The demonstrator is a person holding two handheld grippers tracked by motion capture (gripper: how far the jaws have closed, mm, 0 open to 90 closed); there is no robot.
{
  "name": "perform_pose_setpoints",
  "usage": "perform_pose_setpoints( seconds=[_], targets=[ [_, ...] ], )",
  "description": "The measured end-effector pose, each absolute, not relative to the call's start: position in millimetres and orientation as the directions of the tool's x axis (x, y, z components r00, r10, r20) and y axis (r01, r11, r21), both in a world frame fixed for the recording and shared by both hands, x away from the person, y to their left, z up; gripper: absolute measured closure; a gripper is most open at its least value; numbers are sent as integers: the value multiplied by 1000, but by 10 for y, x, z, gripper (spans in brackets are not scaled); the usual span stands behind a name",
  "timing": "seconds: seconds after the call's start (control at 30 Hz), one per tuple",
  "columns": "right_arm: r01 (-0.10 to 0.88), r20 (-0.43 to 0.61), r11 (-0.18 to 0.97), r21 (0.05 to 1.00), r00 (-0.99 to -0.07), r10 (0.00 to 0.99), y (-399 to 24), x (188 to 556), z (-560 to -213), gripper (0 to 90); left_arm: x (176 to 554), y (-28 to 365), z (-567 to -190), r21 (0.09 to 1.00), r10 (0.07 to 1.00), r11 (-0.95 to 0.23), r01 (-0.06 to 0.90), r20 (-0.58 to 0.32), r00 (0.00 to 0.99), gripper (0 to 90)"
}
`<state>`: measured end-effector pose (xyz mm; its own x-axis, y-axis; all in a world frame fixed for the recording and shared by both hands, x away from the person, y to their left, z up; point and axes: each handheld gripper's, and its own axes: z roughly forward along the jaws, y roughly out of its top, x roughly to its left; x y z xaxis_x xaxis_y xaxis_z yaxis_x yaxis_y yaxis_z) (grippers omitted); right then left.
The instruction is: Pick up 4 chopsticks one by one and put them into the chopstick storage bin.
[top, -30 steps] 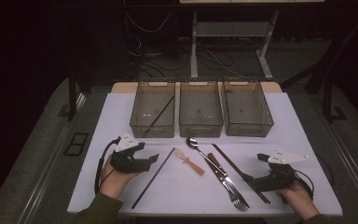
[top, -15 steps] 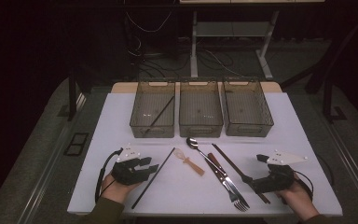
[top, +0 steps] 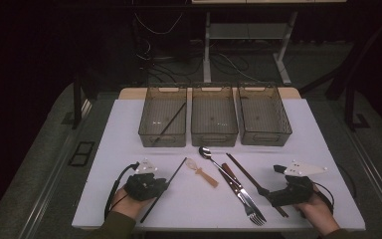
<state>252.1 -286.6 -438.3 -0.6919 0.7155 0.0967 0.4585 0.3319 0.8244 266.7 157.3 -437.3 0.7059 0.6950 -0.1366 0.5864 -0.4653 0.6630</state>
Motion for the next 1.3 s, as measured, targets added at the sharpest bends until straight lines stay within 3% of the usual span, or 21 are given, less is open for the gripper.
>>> perform_pose_setpoints(
  seconds=[0.4, 0.97, 1.3],
  targets=[
    [458, 95, 337, 823, -695, 713, -2856, 2518, -4384, 11, 2655, 1509, -4393, 630, 695, -538, 560, -44, 717, 808],
    [454, 93, 340, 823, -700, 708, -2849, 2511, -4379, 11, 2711, 1507, -4381, 623, 717, -552, 554, 16, 697, 851],
    [453, 91, 344, 823, -702, 706, -2838, 2511, -4381, 11, 2742, 1581, -4416, 648, 711, -520, 557, -33, 702, 849]
  ],
)
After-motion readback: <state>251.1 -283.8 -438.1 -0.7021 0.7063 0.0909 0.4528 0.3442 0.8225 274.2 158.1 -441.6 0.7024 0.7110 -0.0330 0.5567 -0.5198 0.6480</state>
